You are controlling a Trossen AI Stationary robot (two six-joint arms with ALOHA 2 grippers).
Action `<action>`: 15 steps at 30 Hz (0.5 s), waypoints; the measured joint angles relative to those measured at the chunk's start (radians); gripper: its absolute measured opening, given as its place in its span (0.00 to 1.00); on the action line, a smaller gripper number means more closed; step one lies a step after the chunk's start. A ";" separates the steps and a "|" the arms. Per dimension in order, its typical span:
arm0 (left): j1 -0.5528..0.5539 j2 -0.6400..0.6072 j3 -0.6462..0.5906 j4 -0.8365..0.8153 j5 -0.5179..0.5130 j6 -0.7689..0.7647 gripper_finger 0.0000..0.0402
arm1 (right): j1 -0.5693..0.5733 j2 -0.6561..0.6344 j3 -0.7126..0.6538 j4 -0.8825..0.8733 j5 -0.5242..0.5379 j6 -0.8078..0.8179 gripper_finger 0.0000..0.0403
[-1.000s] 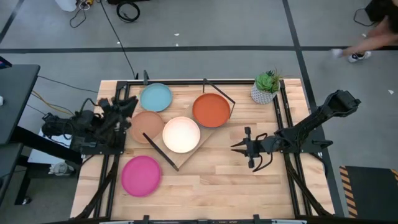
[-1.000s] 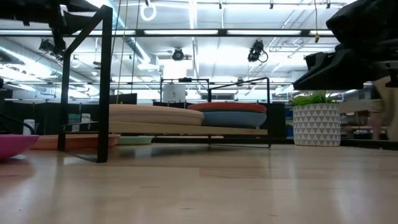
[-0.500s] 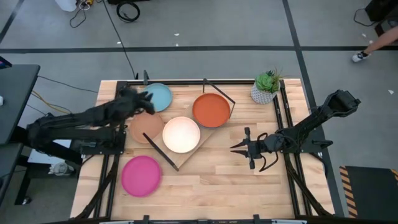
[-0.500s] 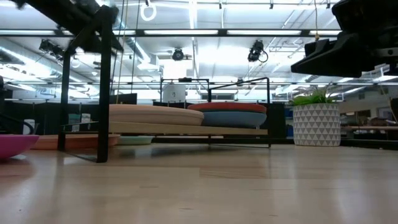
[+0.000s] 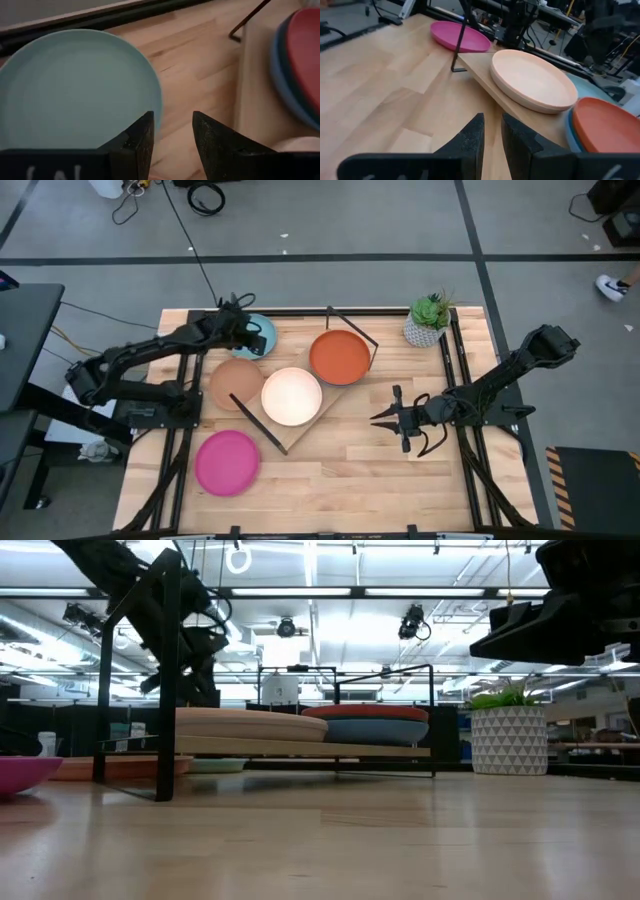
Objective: Place and stack plates onto a shelf
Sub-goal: Stack the light blue plate on top of the light orange plate on the shelf
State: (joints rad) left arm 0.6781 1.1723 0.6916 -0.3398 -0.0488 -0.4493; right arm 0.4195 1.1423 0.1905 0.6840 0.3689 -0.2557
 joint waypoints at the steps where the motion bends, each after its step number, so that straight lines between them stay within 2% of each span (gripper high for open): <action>1: 0.000 0.016 0.008 0.001 -0.012 0.030 0.35 | -0.004 0.000 0.000 -0.001 0.002 -0.010 0.18; 6: 0.000 0.088 0.049 -0.001 -0.123 0.192 0.35 | -0.039 0.000 0.000 0.006 0.004 -0.068 0.18; 11: 0.012 0.145 0.069 -0.001 -0.367 0.260 0.35 | -0.099 0.000 0.000 0.048 0.004 -0.114 0.18; 13: 0.055 0.169 0.075 -0.014 -0.375 0.261 0.35 | -0.125 0.000 0.000 0.060 0.004 -0.124 0.18; 15: 0.121 0.193 0.085 -0.035 -0.288 0.248 0.35 | -0.150 0.000 0.000 0.064 0.003 -0.130 0.18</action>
State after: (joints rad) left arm 0.7986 1.3653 0.7768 -0.3750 -0.3363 -0.2014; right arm 0.2695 1.1423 0.1902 0.7482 0.3723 -0.3855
